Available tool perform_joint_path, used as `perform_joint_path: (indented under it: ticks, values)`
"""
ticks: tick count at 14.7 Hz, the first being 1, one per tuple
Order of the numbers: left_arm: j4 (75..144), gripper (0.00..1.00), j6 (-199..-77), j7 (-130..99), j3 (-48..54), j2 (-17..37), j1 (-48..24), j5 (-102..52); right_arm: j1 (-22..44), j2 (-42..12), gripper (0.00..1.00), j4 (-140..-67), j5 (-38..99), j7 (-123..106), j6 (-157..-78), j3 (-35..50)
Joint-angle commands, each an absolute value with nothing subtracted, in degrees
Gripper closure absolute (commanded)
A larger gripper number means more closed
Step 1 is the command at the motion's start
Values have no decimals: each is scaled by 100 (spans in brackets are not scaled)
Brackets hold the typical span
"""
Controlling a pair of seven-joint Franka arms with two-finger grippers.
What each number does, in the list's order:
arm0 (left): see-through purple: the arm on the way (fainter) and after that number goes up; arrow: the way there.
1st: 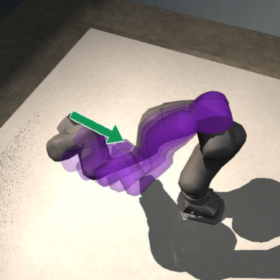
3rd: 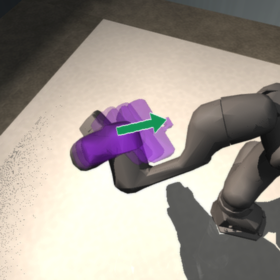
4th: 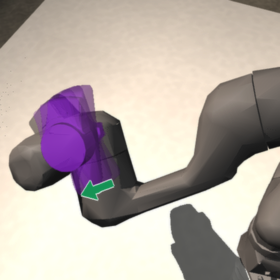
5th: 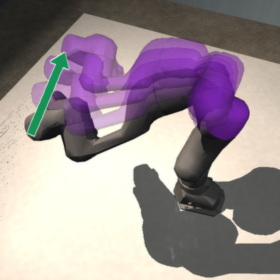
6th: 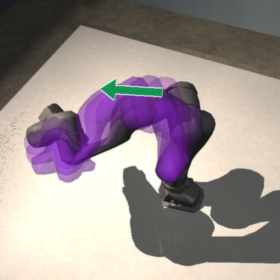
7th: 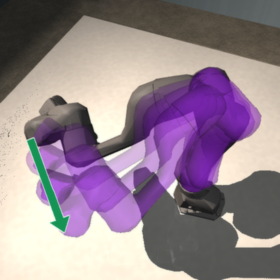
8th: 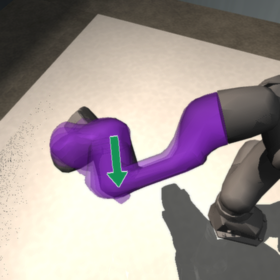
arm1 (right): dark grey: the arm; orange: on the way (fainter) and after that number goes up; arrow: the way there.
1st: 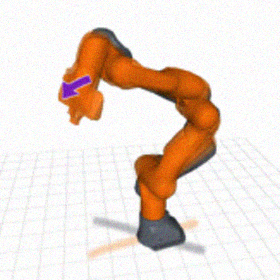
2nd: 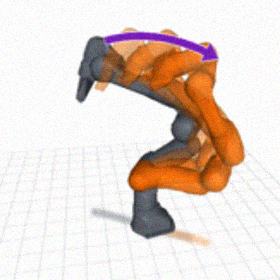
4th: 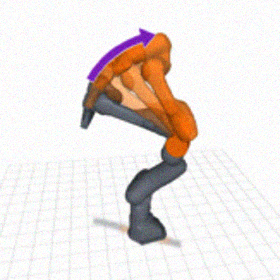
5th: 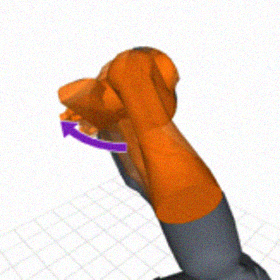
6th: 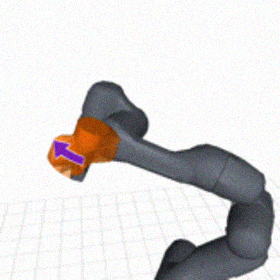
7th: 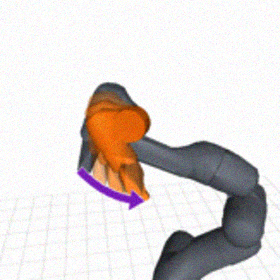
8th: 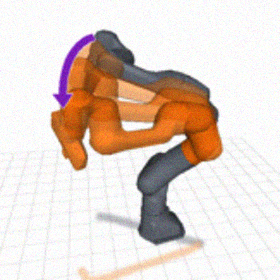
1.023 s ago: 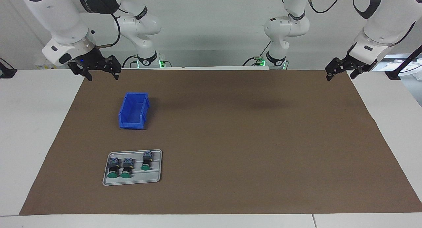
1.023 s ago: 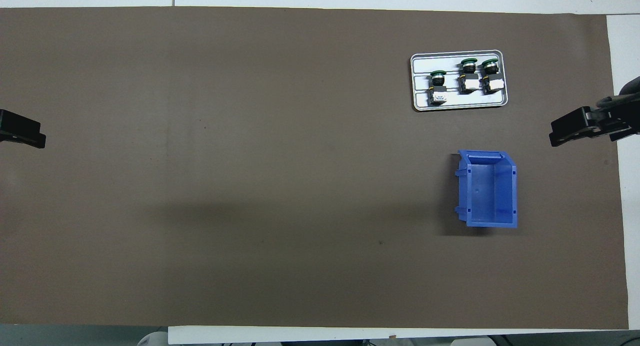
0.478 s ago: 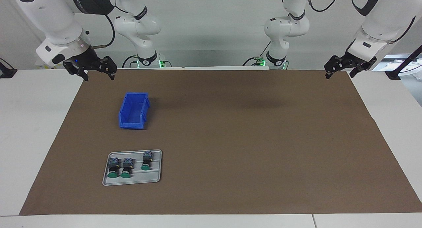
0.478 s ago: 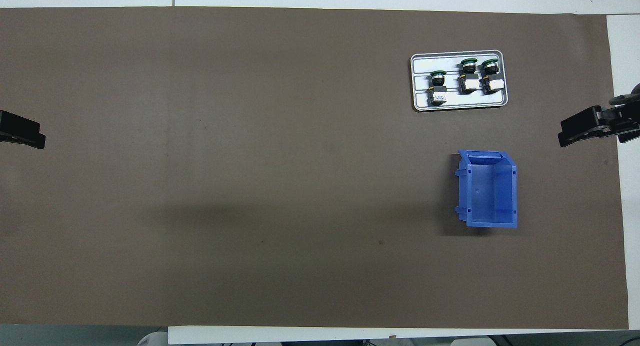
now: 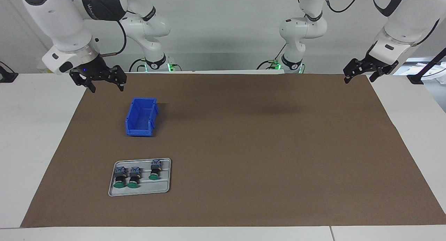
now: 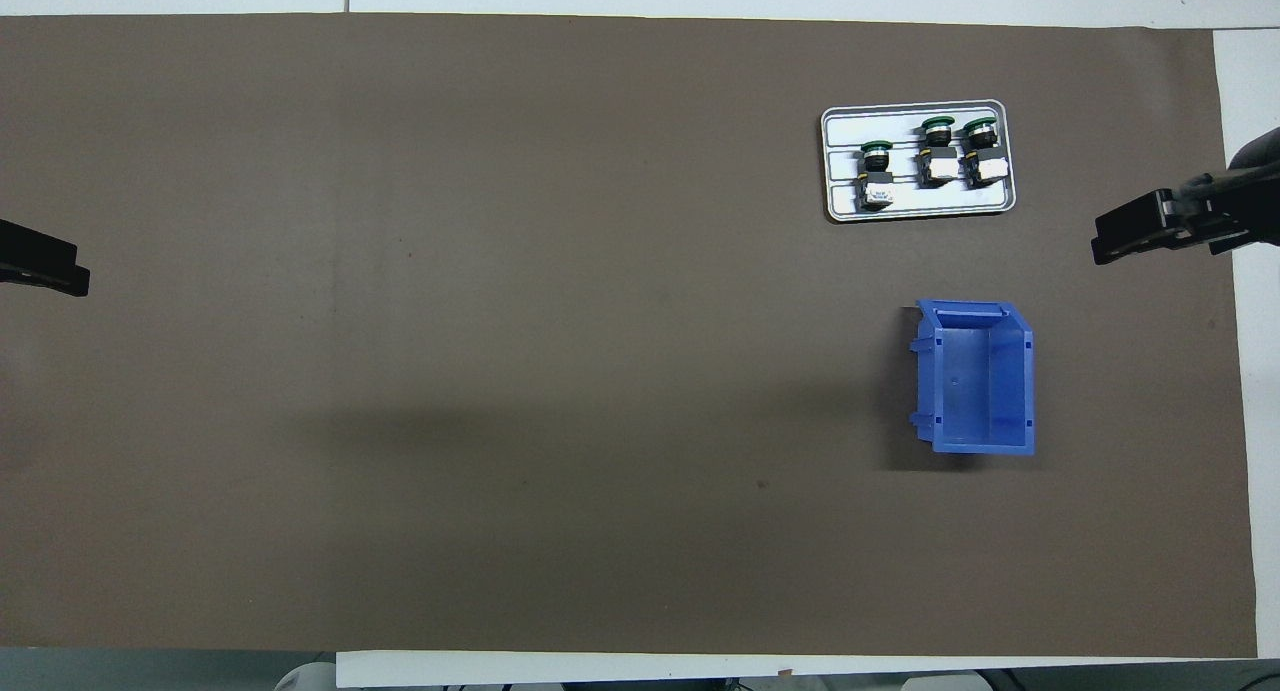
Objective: Place and press button with both arms
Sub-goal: 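Reach the right gripper over the metal tray to a green-capped part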
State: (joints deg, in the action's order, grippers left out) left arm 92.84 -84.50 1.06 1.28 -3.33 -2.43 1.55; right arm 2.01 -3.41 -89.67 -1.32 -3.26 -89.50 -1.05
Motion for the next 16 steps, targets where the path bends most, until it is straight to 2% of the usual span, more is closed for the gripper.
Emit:
perform_joint_path:
  ticks: [1, 4, 9, 11, 13, 16]
  values:
    - [9369, 0, -8437, 141, 114, -457, -246, 88, 167, -876, 1, -8956, -105, -334, -9691, 253]
    - [9369, 0, -8437, 106, 123, -457, -263, 88, 237, -1641, 1, -8965, -105, -316, -10728, 404]
    - [9395, 0, -8481, 123, 123, -457, -281, 88, 536, -2424, 1, -8974, -123, 9, -11767, 404]
    - [9404, 0, -8464, 106, 123, -475, -246, 88, 510, -2662, 1, -9017, -167, 9, -12110, 396]
    - [9439, 0, -8446, 149, 123, -492, -220, 88, 510, -2742, 10, -9044, -202, 9, -12347, 396]
    - [9580, 0, -8490, 167, 114, -571, -211, 88, 475, -2979, 11, -9079, -202, 9, -12699, 396]
